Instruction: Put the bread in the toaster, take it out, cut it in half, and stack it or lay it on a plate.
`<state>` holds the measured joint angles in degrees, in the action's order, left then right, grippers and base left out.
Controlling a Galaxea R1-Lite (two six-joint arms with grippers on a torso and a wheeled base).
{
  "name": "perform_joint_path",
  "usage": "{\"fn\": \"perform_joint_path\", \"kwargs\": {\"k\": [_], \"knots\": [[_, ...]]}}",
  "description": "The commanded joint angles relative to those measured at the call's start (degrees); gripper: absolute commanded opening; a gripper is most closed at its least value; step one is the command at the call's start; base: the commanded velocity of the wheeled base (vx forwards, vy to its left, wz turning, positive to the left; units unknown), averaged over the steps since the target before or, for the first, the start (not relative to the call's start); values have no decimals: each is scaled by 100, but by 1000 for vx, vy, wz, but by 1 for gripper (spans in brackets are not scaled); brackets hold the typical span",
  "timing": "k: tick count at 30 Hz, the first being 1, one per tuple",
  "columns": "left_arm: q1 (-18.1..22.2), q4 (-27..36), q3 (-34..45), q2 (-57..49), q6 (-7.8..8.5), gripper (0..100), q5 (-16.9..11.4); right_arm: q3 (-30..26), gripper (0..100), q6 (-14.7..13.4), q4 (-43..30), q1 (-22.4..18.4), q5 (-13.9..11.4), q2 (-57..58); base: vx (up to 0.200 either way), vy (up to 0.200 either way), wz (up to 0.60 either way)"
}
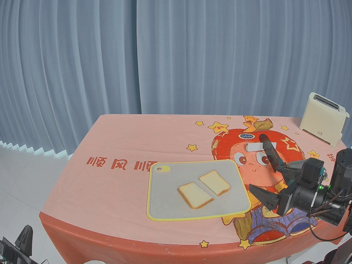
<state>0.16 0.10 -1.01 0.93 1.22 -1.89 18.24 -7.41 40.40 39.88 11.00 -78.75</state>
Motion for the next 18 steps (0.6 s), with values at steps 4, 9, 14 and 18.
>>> {"fn": "perform_joint_path", "kwargs": {"k": [4,9,14,18], "knots": [[2,-1,92,-93,1,0,-4,4,100,-41,372,161,-10,-132,0,0,0],[2,-1,92,-93,1,0,4,-40,100,-138,539,47,-10,-246,0,0,0],[2,-1,92,-93,1,0,4,-22,100,-155,557,-129,-19,-220,0,0,0],[2,8,92,-93,1,0,-4,-92,100,-164,539,-85,-89,-220,0,0,0]]}}
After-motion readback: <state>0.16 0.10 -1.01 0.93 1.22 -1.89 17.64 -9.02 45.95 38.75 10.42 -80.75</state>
